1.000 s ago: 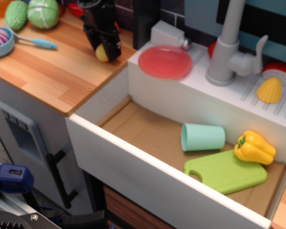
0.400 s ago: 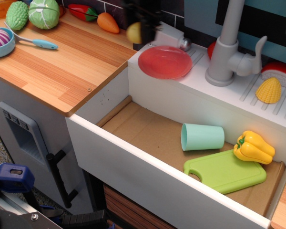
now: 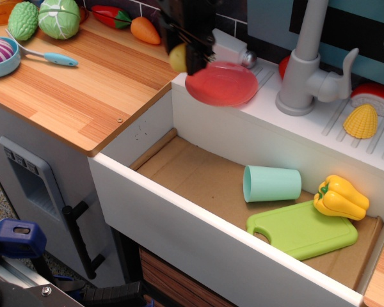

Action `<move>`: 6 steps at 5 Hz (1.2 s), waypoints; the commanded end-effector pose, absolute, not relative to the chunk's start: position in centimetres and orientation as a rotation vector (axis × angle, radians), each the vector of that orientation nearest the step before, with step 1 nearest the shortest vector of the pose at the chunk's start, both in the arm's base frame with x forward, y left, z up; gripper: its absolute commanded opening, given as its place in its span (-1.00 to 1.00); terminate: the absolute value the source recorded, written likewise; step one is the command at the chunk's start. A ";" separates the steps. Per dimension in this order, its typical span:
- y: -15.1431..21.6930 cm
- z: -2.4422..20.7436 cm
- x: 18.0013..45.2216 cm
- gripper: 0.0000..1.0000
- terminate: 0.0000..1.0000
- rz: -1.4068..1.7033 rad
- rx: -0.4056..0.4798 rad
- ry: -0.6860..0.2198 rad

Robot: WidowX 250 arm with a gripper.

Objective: Put potato on plate

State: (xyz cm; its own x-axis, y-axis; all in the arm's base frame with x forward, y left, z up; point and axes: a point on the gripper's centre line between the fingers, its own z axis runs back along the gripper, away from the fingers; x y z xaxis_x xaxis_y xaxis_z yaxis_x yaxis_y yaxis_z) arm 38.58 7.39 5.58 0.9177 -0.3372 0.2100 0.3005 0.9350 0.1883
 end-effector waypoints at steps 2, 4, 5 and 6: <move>7.6 6.9 41.8 -1.00 -1.00 -0.375 0.174 -0.362; 7.9 5.5 43.2 1.00 -1.00 -0.425 0.100 -0.378; 8.0 5.2 43.5 1.00 -1.00 -0.433 0.095 -0.392; 8.0 5.2 43.5 1.00 -1.00 -0.433 0.095 -0.392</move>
